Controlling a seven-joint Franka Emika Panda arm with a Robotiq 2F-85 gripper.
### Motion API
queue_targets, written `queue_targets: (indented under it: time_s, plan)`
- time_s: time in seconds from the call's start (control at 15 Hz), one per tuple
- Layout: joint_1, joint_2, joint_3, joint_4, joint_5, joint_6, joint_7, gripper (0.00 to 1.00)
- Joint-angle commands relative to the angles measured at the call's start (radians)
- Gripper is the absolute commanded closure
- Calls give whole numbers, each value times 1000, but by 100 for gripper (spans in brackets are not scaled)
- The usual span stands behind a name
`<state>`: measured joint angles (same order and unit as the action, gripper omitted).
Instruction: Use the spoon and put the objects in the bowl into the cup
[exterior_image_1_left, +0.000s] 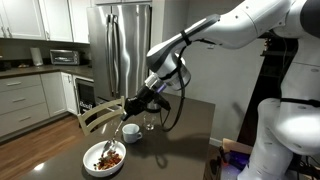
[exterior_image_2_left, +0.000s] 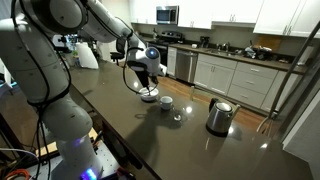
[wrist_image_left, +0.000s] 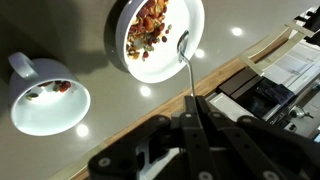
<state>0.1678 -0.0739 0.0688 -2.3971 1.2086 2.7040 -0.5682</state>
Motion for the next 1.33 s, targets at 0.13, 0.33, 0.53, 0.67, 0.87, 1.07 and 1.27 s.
queue_targets:
  time_s: [0.13, 0.33, 0.53, 0.67, 0.87, 1.07, 1.27]
  plan:
    - [29, 47, 16, -18, 252, 20, -186, 95]
    - [34, 73, 24, -34, 359, 16, -262, 95]
    - [31, 93, 26, -47, 406, 20, -299, 95]
    - [31, 99, 26, -55, 425, 38, -310, 95]
    - [30, 100, 24, -64, 460, 51, -325, 95]
    - [25, 101, 19, -68, 530, 32, -365, 95]
    - [20, 107, 11, -78, 623, 13, -429, 95]
